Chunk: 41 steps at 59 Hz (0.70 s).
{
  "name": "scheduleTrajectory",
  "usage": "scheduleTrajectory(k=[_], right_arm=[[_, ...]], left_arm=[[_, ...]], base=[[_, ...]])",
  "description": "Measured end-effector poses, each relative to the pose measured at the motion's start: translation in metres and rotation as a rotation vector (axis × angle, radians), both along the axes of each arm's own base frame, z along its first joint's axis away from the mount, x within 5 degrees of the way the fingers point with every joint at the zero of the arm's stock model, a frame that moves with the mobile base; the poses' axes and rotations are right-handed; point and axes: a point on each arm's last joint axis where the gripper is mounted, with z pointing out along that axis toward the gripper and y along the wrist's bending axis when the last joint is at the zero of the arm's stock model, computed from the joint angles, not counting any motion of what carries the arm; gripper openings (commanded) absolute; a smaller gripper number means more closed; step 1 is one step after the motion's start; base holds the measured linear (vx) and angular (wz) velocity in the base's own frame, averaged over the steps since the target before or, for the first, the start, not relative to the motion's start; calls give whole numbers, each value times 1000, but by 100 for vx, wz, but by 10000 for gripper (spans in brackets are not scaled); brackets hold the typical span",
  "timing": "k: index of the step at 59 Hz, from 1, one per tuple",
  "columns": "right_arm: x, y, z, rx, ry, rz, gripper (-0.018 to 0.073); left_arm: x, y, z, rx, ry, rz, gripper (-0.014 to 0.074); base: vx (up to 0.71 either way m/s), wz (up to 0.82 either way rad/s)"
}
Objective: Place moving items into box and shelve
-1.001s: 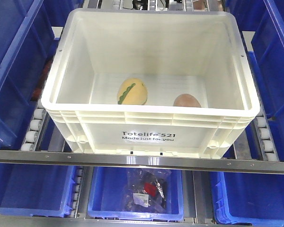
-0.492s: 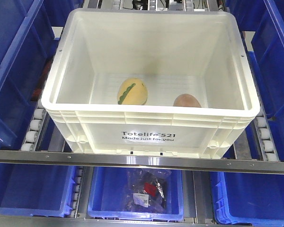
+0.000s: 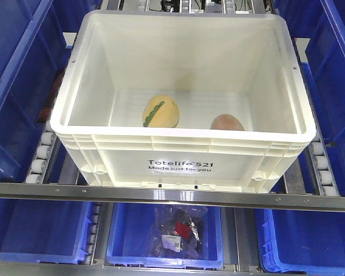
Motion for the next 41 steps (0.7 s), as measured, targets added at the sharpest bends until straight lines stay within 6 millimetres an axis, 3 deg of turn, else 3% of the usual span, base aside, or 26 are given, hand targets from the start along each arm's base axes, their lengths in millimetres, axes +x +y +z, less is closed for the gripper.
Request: scheduleTrajectory(k=[41], right_arm=[[0,0,-1,0,6,0,-9]], left_arm=[[0,0,0,0,0,0,-6]], base=[[0,0]])
